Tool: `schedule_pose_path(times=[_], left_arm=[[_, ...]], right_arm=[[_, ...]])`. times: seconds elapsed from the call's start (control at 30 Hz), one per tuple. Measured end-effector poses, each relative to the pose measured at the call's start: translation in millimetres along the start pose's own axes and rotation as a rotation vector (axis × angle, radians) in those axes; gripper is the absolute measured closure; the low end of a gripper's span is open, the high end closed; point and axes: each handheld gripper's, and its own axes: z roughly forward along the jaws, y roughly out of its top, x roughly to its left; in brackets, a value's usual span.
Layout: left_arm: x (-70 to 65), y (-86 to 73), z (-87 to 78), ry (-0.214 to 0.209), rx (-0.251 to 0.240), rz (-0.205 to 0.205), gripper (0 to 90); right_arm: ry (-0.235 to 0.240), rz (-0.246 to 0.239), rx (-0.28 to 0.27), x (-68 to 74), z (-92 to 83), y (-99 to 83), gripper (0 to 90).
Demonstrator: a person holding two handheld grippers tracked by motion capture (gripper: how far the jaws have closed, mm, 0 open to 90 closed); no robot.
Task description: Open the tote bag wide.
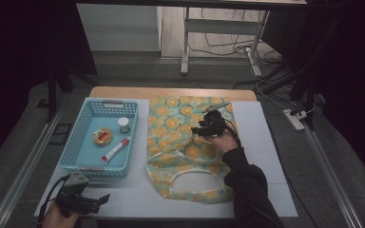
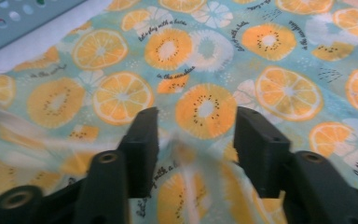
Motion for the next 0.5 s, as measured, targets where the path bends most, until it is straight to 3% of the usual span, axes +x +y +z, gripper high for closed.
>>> schedule_pose_path(times=[0.17,0.2,0.3,0.43,0.5], left_arm=[[0.0,-0.1,-0.1,0.001,-0.002,-0.002,0.6],[0.1,-0.1,-0.1,0.002,-0.001,-0.002,0.6],[0.1,0.0,0.0,0.001,0.000,-0.002,0.6],[0.2,-0.1,-0.1,0.001,-0.002,-0.003,0.6],[0.2,-0.1,-0.2,0.001,-0.002,-0.003,0.6]], right_arm=[[0.003,0.008,-0.013,2.6,-8.5,0.0,34.8],[-0.006,0.007,-0.019,5.2,-13.0,-1.0,28.2],[-0.007,0.006,-0.019,7.2,-17.2,-1.7,23.5],[-0.015,-0.008,-0.018,15.2,-27.4,-6.6,9.0],[0.008,-0.012,-0.009,17.2,-28.8,-8.3,9.0]])
